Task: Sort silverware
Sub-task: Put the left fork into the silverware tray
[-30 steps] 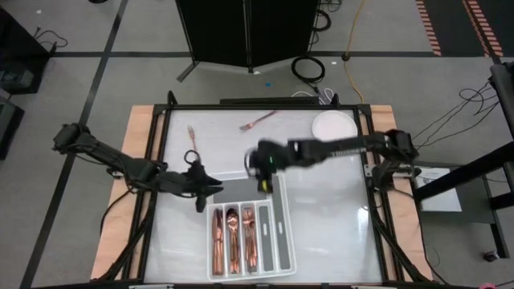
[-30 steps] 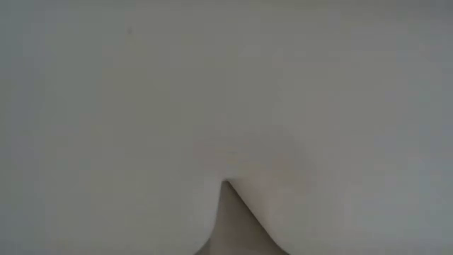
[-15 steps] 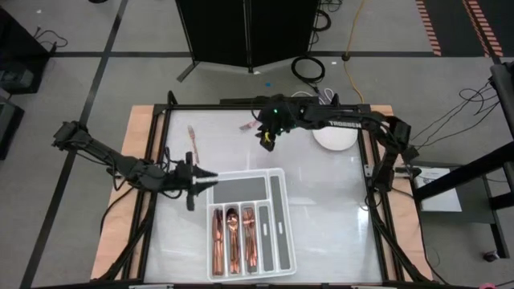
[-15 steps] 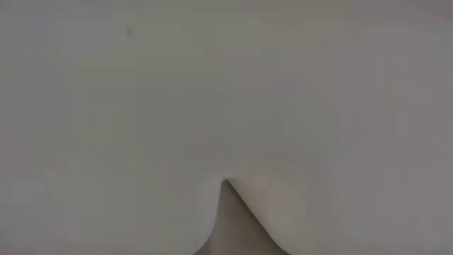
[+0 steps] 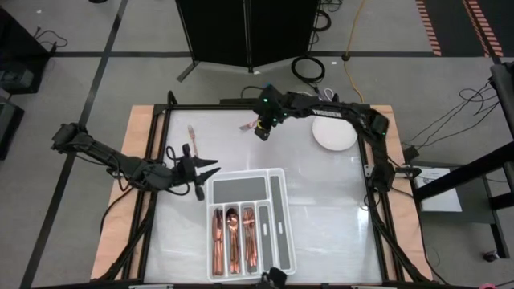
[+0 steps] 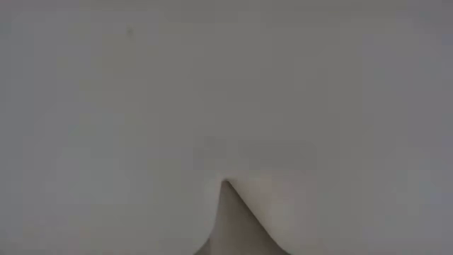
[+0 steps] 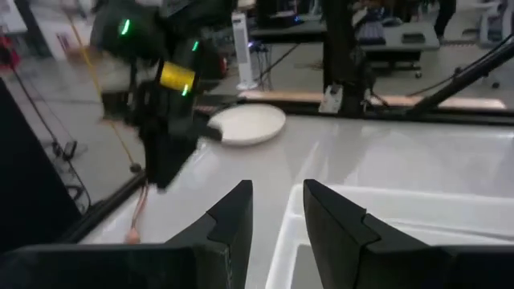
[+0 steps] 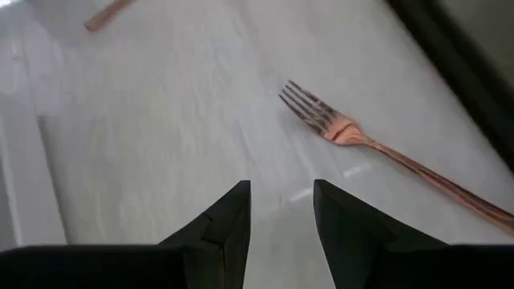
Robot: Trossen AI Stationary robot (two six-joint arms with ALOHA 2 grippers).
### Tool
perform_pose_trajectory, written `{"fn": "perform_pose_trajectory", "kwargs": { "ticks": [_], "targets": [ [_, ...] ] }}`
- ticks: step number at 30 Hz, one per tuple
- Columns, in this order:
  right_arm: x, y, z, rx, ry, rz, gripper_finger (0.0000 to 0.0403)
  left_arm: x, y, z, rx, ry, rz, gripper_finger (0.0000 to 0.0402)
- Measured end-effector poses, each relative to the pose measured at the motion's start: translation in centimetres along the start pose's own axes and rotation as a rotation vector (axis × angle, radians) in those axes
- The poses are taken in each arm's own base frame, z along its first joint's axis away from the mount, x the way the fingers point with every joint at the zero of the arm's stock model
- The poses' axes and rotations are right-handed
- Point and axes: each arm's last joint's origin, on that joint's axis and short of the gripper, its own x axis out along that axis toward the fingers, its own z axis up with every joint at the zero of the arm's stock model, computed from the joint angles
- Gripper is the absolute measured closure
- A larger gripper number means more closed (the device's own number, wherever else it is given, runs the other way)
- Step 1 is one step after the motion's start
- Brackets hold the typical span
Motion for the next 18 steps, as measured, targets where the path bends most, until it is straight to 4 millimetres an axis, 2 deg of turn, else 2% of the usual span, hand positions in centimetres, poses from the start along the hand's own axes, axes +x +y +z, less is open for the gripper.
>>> {"fn": "perform_pose_trajectory", "kwargs": {
  "ticks": [3,5,9,13,15,18],
  "targets": [
    [1.3,-0.3,1.2,-0.023,0.065,-0.006,0.0275,0.1,0.0,0.2,0.028,-0.009,-0.015,0.0288],
    [1.6,-0.3,2.0,-0.121,0.139,-0.006,0.0275,0.1,0.1,0.2,0.048,-0.01,-0.017,0.0288],
    [1.0,-0.9,4.4,-0.399,0.211,-0.024,0.0275,0.1,0.0,0.2,0.071,-0.011,-0.043,0.0288],
    [0.8,-2.0,6.3,-0.563,0.223,-0.016,0.0275,0.1,-0.1,0.1,0.077,-0.005,-0.074,0.0288],
    [1.4,-2.8,6.3,-0.597,0.267,-0.003,0.0276,0.1,-0.1,0.1,0.086,-0.002,-0.075,0.0288],
    [2.6,-4.3,5.0,-0.622,0.335,0.02,0.0281,0.1,-0.1,0.0,0.089,0.0,-0.079,0.0288]
  ]
}}
